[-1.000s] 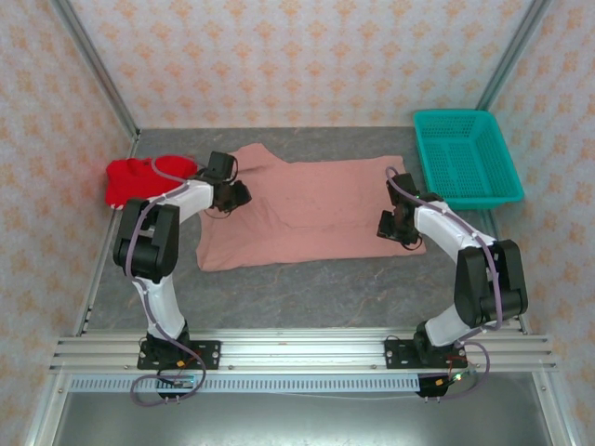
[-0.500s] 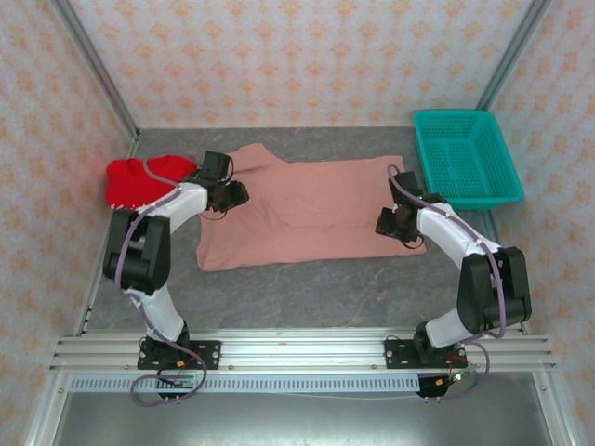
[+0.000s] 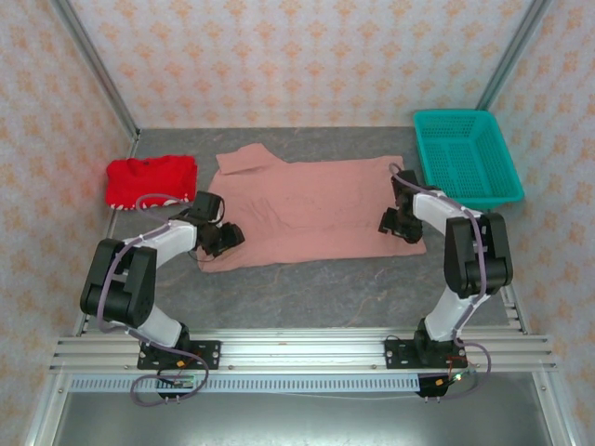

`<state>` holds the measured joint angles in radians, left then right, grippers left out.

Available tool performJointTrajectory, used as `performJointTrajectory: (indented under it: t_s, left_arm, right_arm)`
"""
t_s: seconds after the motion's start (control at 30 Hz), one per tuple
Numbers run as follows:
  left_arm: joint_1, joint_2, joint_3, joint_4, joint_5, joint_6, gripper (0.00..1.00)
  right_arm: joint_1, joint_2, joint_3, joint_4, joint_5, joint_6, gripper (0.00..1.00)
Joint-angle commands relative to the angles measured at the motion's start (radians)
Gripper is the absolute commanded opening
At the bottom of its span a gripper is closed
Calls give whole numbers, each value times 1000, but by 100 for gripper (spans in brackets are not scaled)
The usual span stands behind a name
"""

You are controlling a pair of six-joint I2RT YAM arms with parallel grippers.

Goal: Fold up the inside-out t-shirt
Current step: Move the T-shirt to the center of the table, then fold the T-shirt at the center of the table.

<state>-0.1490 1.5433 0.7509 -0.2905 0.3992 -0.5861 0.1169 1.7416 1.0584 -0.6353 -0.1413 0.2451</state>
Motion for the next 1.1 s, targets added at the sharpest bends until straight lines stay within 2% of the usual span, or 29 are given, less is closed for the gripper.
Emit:
performJointTrajectory:
  t_s: [0.0, 0.2, 0.43, 0.53, 0.63, 0.8, 0.9, 1.07]
  left_arm:
    - [-6, -12, -58, -36, 39, -12, 45]
    - [-14, -101, -181, -70, 20, -69, 45]
    - [-21, -334, -310, -187, -90, -157, 47]
    - [-21, -432, -276, -238, -154, -155, 48]
    - [-21, -447, -170, -212, -203, -109, 49]
    - [1, -256, 42, -49, -239, -22, 57]
    - [63, -72, 189, 21, -199, 8, 58]
    - [135, 238, 500, -22, -174, 95, 58]
  right_arm:
    - [3, 6, -6, -90, 61, -3, 70]
    - [16, -16, -62, -166, 57, 25, 74]
    - [91, -217, -247, -199, 14, 185, 71]
    - [93, -331, -289, -181, 21, 220, 70]
    - [92, -384, -187, -138, 99, 145, 72]
    - [92, -244, 12, -11, 151, 39, 78]
    - [89, -121, 124, 27, 156, 2, 78]
    - [86, 1, 254, 70, 146, -35, 79]
